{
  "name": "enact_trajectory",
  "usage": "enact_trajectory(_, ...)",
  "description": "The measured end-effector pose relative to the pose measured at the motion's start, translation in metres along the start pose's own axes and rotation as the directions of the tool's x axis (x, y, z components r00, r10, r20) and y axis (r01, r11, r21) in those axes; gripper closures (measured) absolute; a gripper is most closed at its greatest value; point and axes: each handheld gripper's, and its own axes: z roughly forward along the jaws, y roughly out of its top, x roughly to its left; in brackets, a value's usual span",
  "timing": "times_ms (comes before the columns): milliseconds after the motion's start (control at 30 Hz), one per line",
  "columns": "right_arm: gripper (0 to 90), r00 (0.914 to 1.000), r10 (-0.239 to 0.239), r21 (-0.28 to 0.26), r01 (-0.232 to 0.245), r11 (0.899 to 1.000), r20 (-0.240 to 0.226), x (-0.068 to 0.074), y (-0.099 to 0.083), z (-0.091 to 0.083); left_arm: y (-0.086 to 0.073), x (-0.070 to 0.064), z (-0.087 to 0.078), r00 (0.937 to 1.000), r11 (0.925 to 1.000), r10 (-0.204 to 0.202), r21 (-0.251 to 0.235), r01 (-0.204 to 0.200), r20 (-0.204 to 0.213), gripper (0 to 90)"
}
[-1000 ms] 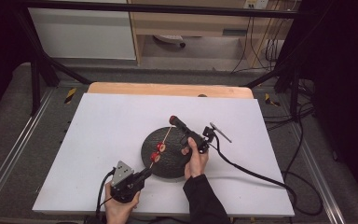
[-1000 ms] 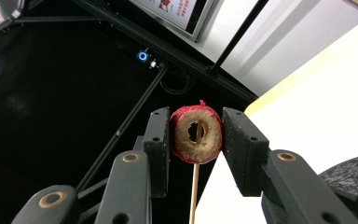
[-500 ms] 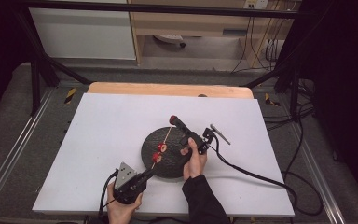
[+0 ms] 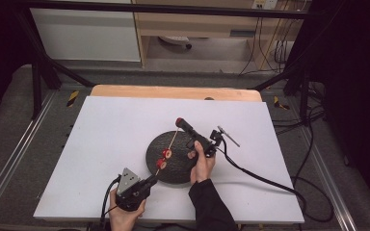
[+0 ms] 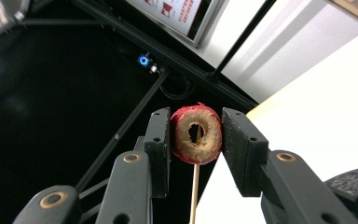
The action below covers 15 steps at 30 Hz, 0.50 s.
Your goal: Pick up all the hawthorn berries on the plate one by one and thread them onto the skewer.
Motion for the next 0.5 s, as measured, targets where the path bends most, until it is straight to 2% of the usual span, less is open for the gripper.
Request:
enact_trajectory(167, 64.2, 1.0, -0.004, 0.004, 0.004, 1.0, -0.006, -0.0018, -0.0058, -0.0015, -0.0004, -0.003, 0.0008, 0.9996, 0.9996, -0.027, -0.008, 0.027, 0.005, 88.4)
enact_trajectory(233, 64.2, 1.0, 0.0, -0.001, 0.0, 1.0, -0.005, -0.0028, -0.0083, -0.0017, -0.002, -0.0058, 0.0031, 0.9997, 0.9997, -0.024, -0.002, 0.024, 0.003, 88.3)
enact_trajectory(433, 64.4, 0.9994, -0.033, 0.002, 0.033, 0.999, 0.0, 0.0008, -0.0086, -0.0037, -0.0022, -0.0085, 0.0056, 0.9992, 0.9992, -0.039, 0.001, 0.039, 0.011, 88.4)
enact_trajectory(500, 64.6, 0.9993, -0.038, -0.001, 0.038, 0.999, -0.004, 0.0016, -0.0085, -0.0046, -0.0013, -0.0058, 0.0048, 0.9983, 0.9984, -0.056, 0.0, 0.056, 0.015, 88.5)
